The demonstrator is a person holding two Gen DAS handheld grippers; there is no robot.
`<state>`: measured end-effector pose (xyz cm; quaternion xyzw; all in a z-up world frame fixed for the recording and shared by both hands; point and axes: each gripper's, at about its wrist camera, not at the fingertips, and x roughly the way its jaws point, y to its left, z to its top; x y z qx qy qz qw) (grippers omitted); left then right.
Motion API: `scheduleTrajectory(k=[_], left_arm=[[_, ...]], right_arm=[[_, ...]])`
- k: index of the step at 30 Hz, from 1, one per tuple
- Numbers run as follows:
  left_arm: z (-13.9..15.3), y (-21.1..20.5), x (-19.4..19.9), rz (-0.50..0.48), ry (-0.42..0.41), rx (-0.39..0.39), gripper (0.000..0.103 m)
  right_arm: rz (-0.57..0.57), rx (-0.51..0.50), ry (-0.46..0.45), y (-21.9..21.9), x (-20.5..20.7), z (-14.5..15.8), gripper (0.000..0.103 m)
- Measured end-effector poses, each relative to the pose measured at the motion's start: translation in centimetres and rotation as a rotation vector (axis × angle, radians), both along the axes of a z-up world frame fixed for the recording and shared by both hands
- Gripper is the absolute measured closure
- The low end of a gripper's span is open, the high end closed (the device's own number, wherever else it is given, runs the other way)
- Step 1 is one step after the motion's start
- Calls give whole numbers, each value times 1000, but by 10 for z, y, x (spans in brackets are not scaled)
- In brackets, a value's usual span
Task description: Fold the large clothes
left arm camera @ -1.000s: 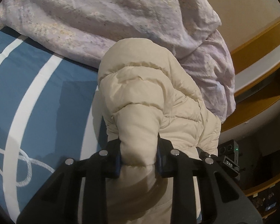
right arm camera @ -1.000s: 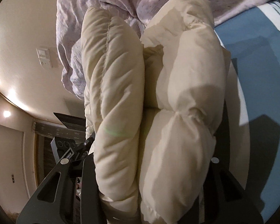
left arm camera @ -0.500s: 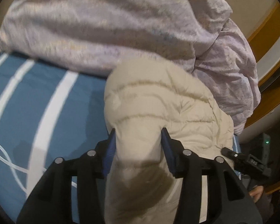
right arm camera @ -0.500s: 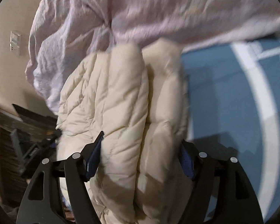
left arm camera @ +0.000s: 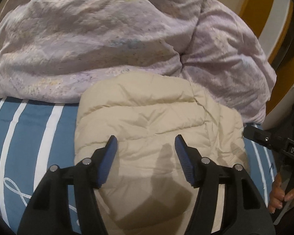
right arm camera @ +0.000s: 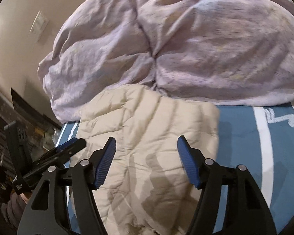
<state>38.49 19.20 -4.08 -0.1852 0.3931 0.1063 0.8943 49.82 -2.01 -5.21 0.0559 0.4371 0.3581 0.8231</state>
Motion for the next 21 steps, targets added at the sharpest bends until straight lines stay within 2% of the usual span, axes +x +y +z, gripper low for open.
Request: scheduleTrajectory(k=[7,13,21], left_arm=[[-13,-14,6,-28,26,100,37],[-25,-18,10,-40,32,124,33],[-37,-22,13,-44,20,149,30]], right_arm=[[12,-100,-43,20,-6,-24,37],[6,-146,-79,15,-11,-47,37],[-19,-136,-114,13,-10,-63,37]])
